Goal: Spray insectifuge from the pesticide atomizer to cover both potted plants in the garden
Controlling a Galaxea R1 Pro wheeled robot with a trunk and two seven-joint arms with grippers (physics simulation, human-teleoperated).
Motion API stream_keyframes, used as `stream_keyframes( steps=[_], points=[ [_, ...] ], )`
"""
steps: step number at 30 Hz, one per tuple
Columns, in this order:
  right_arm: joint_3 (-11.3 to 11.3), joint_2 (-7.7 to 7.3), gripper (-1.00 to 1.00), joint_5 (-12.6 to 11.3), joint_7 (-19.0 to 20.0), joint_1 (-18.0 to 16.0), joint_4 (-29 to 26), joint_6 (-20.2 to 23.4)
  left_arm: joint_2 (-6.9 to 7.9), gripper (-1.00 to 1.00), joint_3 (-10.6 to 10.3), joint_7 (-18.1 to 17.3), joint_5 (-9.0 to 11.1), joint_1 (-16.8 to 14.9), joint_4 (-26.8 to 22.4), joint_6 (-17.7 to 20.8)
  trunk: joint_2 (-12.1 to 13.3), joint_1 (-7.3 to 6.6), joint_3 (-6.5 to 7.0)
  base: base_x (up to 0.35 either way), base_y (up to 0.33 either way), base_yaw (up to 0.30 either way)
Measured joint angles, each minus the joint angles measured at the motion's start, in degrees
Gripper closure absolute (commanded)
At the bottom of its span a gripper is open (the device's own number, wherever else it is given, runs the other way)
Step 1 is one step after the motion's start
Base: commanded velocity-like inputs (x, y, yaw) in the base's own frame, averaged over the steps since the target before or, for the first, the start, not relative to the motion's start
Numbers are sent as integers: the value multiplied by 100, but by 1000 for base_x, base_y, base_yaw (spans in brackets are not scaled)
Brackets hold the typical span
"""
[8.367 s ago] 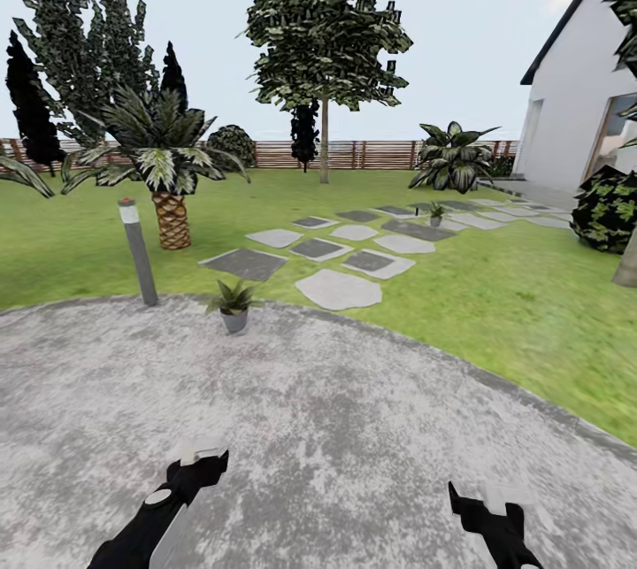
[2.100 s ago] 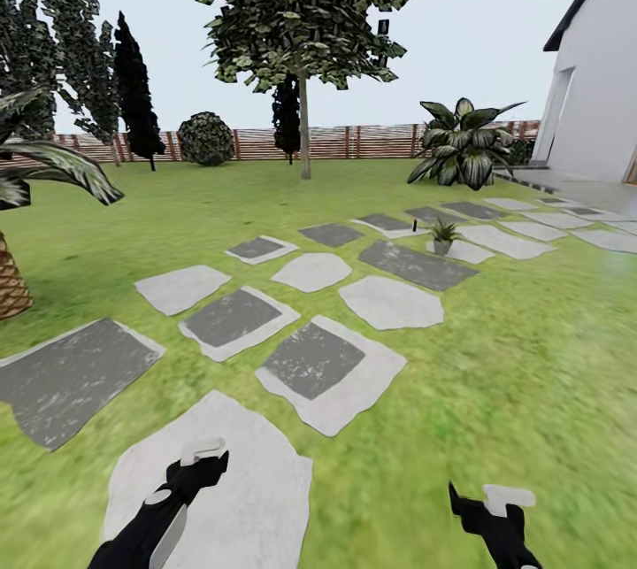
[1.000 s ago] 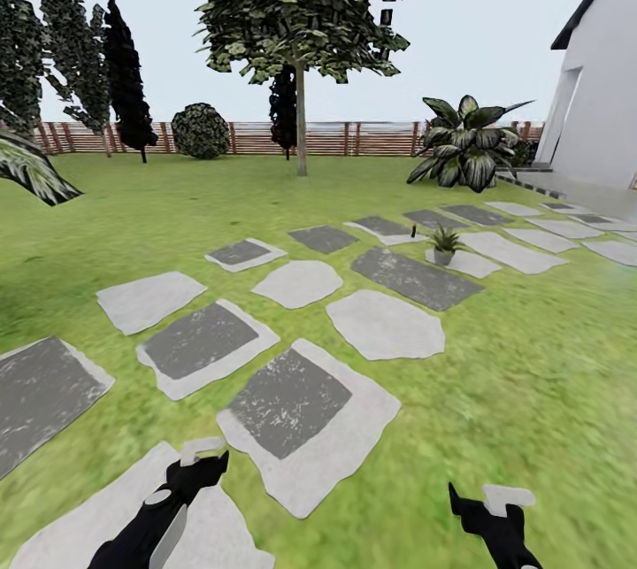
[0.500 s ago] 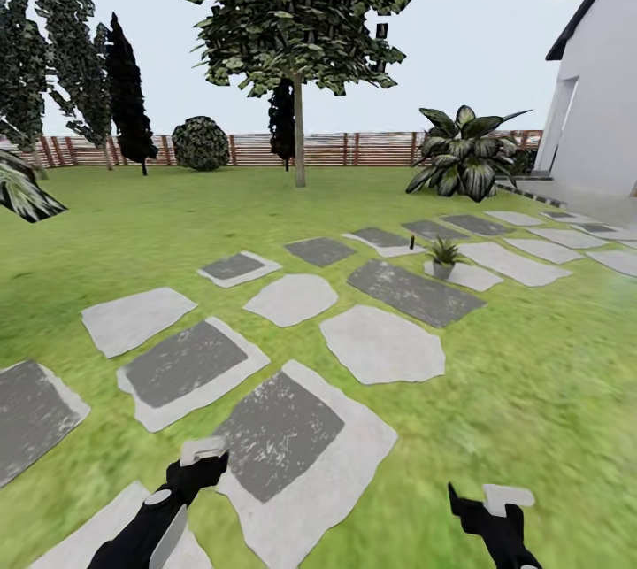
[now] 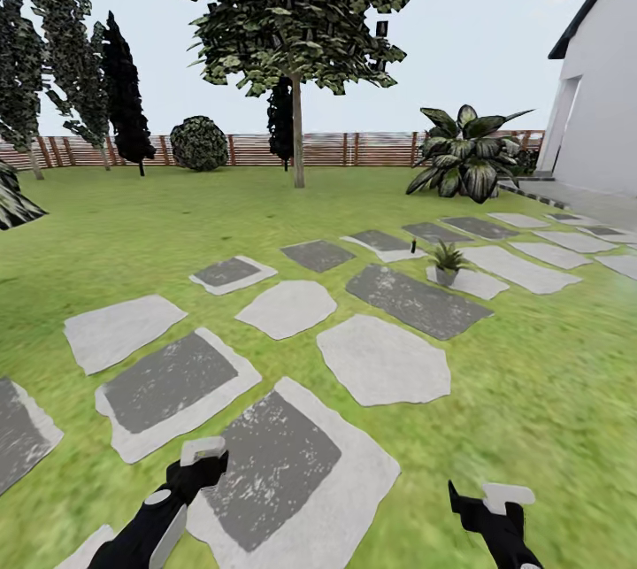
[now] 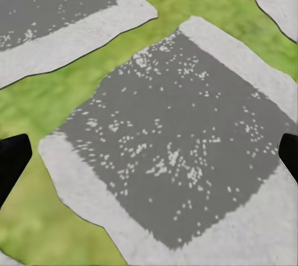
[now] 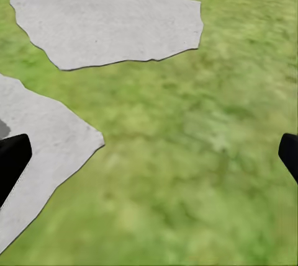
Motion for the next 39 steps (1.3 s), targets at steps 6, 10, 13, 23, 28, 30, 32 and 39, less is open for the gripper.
stream_keyframes(
  steps=[6, 10, 13, 23, 28, 30, 32, 39],
  points=[
    [-3, 0, -100, -6, 0, 0, -2, 1, 0, -100, 3, 0, 2, 0, 0, 3, 0, 0, 0, 332, -1, 0],
    [-7, 0, -100, -16, -1, 0, -1, 2, 0, -100, 3, 0, 2, 1, 0, -1, 0, 0, 0, 332, 0, 0],
    [-10, 0, -100, -19, -1, 0, -2, 4, 0, -100, 3, 0, 1, 1, 0, 1, 0, 0, 0, 332, 0, 0],
    [-7, 0, -100, -33, -1, 0, -12, 2, 0, -100, 3, 0, 0, 1, 0, 2, 0, 0, 0, 332, 0, -4],
    [-6, 0, -100, -36, -1, 0, -14, 7, 0, -100, 3, 0, 1, 1, 1, 1, 0, 0, 0, 332, 0, -71],
    [-5, 0, -100, -38, -1, 1, -17, 12, 0, -100, 2, 0, 1, 1, 1, 2, 0, 0, 0, 333, 0, -121],
    [-8, 0, -100, -41, -1, 1, -18, 15, -1, -100, 1, 0, 1, 1, 1, 0, 0, 0, 0, 332, 0, -131],
    [-15, 0, -100, -44, 0, 1, -19, 18, -1, -100, 2, 0, 2, 0, 1, -1, 0, 0, 0, 332, 0, -147]
  ],
)
